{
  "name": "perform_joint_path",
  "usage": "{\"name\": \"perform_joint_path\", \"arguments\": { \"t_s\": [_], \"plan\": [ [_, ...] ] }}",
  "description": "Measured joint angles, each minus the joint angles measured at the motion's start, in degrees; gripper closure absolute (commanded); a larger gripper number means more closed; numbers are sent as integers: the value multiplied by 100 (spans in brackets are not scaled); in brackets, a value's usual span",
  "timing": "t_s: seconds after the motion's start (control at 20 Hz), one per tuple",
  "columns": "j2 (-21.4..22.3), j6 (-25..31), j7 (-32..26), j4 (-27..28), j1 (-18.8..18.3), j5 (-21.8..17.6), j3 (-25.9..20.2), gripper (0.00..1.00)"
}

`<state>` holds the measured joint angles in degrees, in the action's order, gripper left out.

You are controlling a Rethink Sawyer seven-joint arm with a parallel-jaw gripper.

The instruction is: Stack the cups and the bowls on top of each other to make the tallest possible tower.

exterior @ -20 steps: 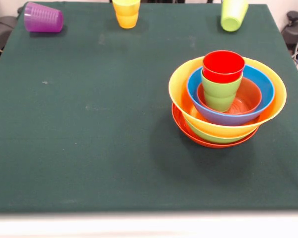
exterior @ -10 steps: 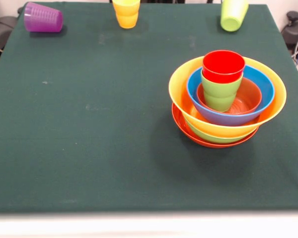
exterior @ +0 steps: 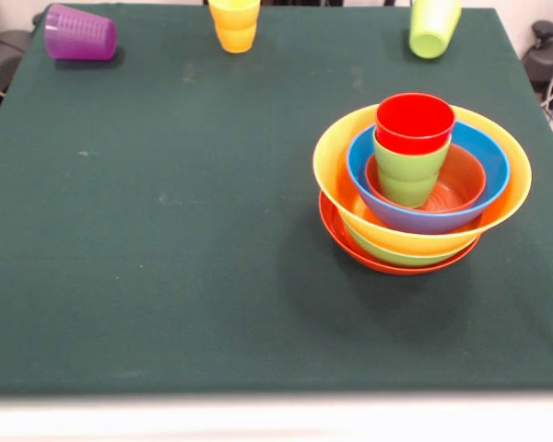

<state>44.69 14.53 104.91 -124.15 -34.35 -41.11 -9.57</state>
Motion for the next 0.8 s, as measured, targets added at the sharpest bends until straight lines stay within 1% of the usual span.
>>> {"name": "perform_joint_path", "arguments": {
  "t_s": [0.4,0.6,0.65,0.8],
  "plan": [
    [-163,-13,0,2,63,1,165,0],
    [-273,-125,0,2,109,2,290,0],
    [-353,-273,0,2,199,2,384,100],
    [-382,-325,0,3,239,2,421,100]
  ]
}}
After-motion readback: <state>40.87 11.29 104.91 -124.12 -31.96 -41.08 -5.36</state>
